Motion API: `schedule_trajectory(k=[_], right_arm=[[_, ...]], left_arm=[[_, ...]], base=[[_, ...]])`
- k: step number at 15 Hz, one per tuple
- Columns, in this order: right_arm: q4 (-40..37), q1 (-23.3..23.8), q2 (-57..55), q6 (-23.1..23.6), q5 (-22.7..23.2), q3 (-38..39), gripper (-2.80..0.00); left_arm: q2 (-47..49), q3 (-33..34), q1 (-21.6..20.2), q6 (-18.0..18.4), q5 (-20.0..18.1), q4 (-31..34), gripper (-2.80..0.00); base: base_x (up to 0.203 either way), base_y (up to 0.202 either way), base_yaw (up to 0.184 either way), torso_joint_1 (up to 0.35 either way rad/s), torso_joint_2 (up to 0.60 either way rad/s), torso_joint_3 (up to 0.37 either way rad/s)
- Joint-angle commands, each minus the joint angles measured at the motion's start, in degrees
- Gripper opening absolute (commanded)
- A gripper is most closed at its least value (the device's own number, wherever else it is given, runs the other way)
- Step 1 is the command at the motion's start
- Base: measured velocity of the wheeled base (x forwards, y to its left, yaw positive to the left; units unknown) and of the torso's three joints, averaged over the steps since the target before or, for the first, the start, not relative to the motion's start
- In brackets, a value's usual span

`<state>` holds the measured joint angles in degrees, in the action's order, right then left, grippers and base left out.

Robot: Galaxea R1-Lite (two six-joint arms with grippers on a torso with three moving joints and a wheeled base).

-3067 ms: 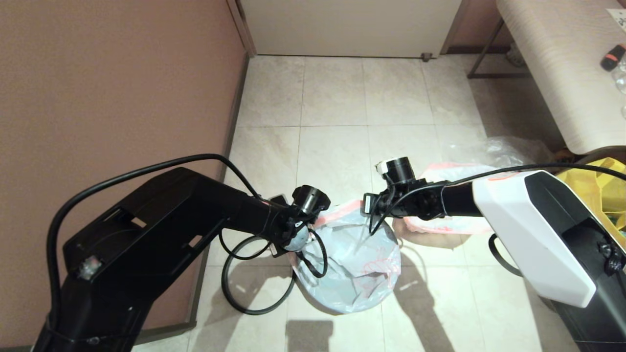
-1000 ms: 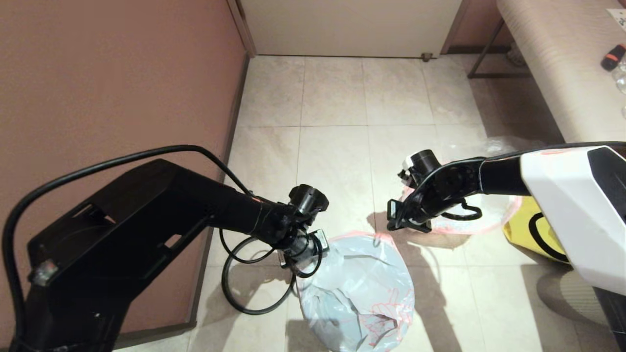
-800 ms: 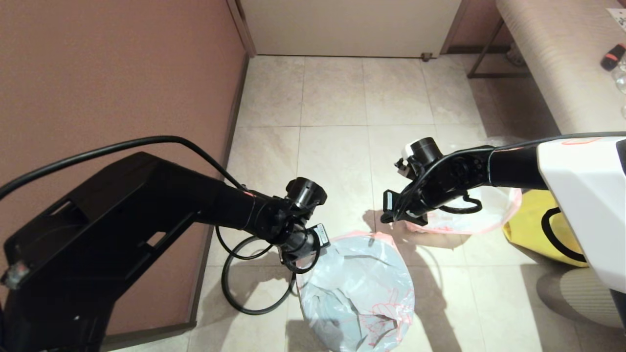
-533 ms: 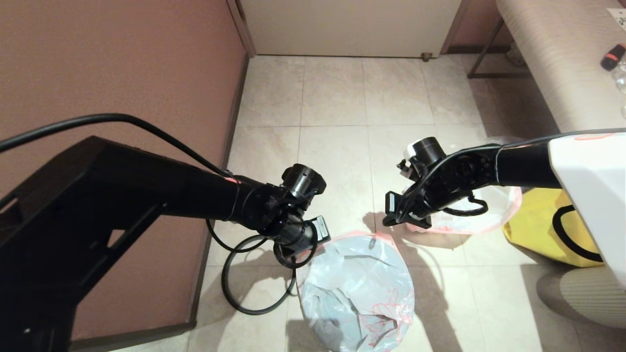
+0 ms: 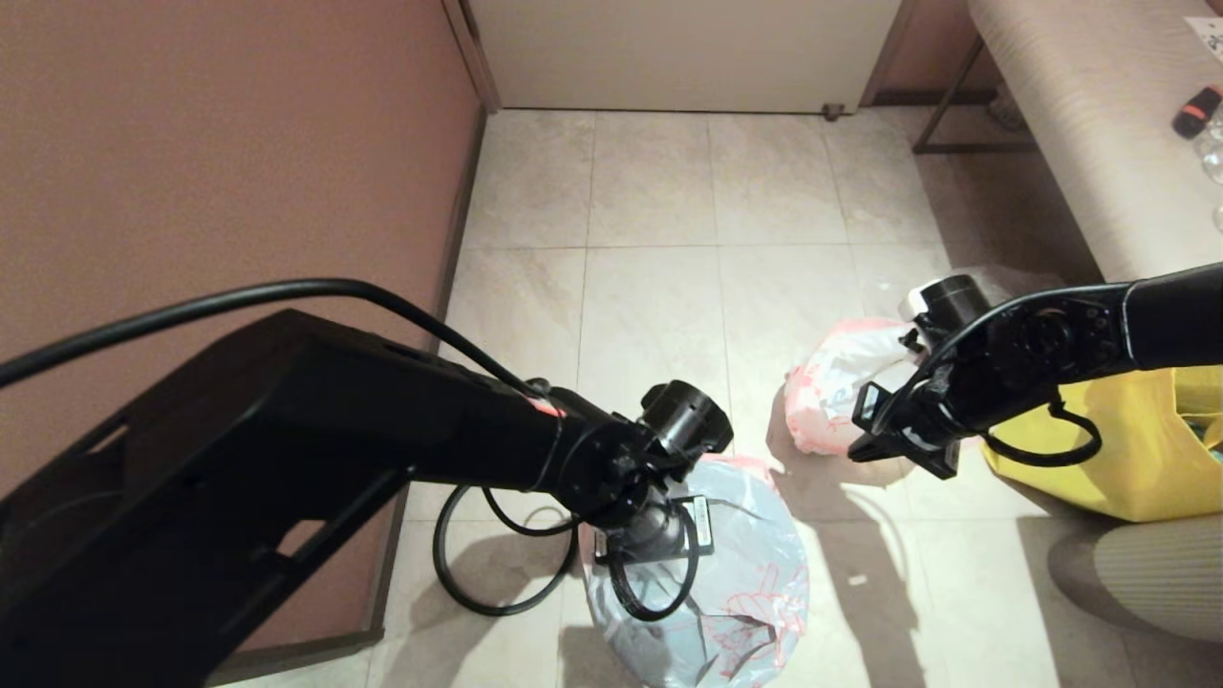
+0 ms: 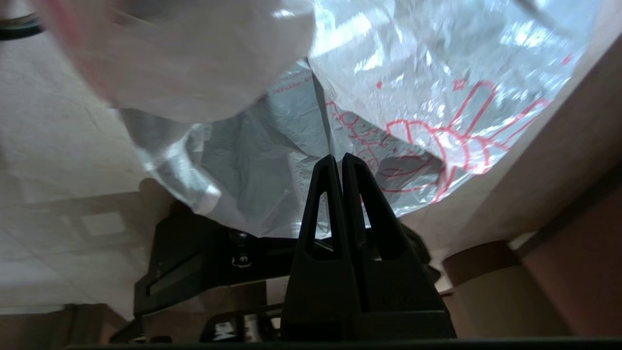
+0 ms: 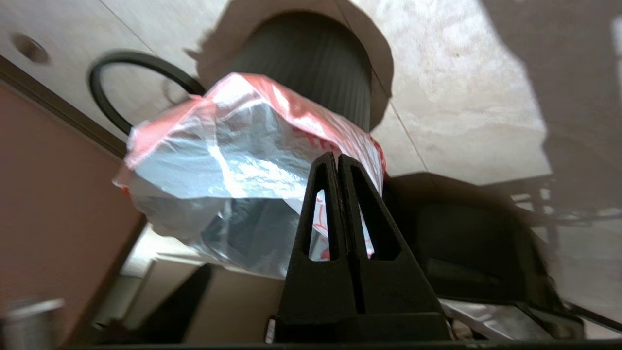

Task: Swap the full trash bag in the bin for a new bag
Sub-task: Put the new garbage bag on the trash can

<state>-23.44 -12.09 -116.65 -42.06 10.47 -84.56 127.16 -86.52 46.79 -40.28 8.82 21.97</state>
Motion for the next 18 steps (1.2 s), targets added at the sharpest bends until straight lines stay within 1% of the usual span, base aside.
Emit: schedule_trajectory(k=[1, 2, 3, 5, 6, 8, 9, 10, 11, 12, 13, 14, 15, 16, 17, 18], right_arm=[[3.6, 1.8, 5.4, -1.2, 0.2, 4.4, -2.8], [5.9, 3.0, 7.0, -2.8, 0.8, 5.2, -2.8], [6.5, 3.9, 8.8, -4.5, 2.5, 5.2, -2.8], [7.0, 6.1, 12.9, -7.1, 8.5, 4.9, -2.8], [7.2, 7.2, 15.0, -7.7, 10.7, 4.8, -2.8], [7.4, 9.8, 18.6, -8.1, 13.0, 4.1, -2.8], [7.4, 11.0, 20.0, -8.2, 13.9, 3.5, -2.8], [7.4, 11.7, 21.5, -8.2, 15.2, 3.2, -2.8], [7.3, 12.6, 23.4, -8.2, 16.8, 3.1, -2.8], [7.1, 13.2, 24.9, -8.2, 18.8, 3.2, -2.8], [7.1, 13.5, 26.1, -8.1, 19.8, 3.2, -2.8], [7.1, 13.9, 27.2, -8.1, 20.0, 3.2, -2.8], [7.3, 14.1, 27.4, -8.0, 20.1, 3.2, -2.8], [7.4, 14.1, 27.3, -7.9, 20.1, 3.1, -2.8], [7.4, 14.1, 27.1, -7.9, 20.1, 3.1, -2.8], [7.4, 14.2, 27.0, -7.9, 20.1, 3.4, -2.8]], left_arm=[[5.4, -0.8, 2.7, 0.4, 1.8, 0.0, -2.8], [7.5, -1.7, 3.9, 1.3, 3.5, -0.2, -2.8], [10.3, -3.9, 4.7, 2.3, 4.7, -0.3, -2.8], [16.2, -10.3, 5.6, 4.3, 6.6, 0.7, -2.8], [19.3, -13.9, 5.6, 5.6, 7.2, 2.1, -2.8], [25.3, -20.9, 5.2, 7.1, 8.4, 7.5, -2.8], [28.4, -23.7, 4.5, 7.7, 9.0, 9.0, -2.8], [30.4, -25.1, 3.0, 10.0, 9.4, 8.9, -2.8], [30.9, -25.5, 1.1, 13.5, 8.1, 6.0, -2.8], [31.1, -25.7, -0.6, 15.6, 6.0, 3.0, -2.8], [31.2, -25.7, -1.9, 19.0, 4.6, 2.0, -2.8], [31.2, -25.7, -3.5, 22.7, 2.7, 1.5, -2.8], [32.3, -25.8, -5.2, 25.9, 1.6, 0.2, -2.8], [33.7, -25.8, -6.8, 30.0, 1.1, -2.3, -2.8], [36.0, -25.8, -8.6, 36.7, 1.0, -5.3, -2.8], [38.1, -25.8, -10.2, 42.7, 1.0, -8.1, -2.8]], base=[[0.0, 0.0, 0.0, 0.0, 0.0, 0.0], [0.0, 0.0, 0.0, 0.0, 0.0, 0.0], [0.0, 0.0, 0.0, 0.0, 0.0, 0.0], [0.0, 0.0, 0.0, 0.0, 0.0, 0.0], [0.0, 0.0, 0.0, 0.0, 0.0, 0.0], [0.0, 0.0, 0.0, 0.0, 0.0, 0.0], [0.0, 0.0, 0.0, 0.0, 0.0, 0.0], [0.0, 0.0, 0.0, 0.0, 0.0, 0.0], [0.0, 0.0, 0.0, 0.0, 0.0, 0.0], [0.0, 0.0, 0.0, 0.0, 0.0, 0.0], [0.0, 0.0, 0.0, 0.0, 0.0, 0.0], [0.0, 0.0, 0.0, 0.0, 0.0, 0.0], [0.0, 0.0, 0.0, 0.0, 0.0, 0.0], [0.0, 0.0, 0.0, 0.0, 0.0, 0.0], [0.0, 0.0, 0.0, 0.0, 0.0, 0.0], [0.0, 0.0, 0.0, 0.0, 0.0, 0.0]])
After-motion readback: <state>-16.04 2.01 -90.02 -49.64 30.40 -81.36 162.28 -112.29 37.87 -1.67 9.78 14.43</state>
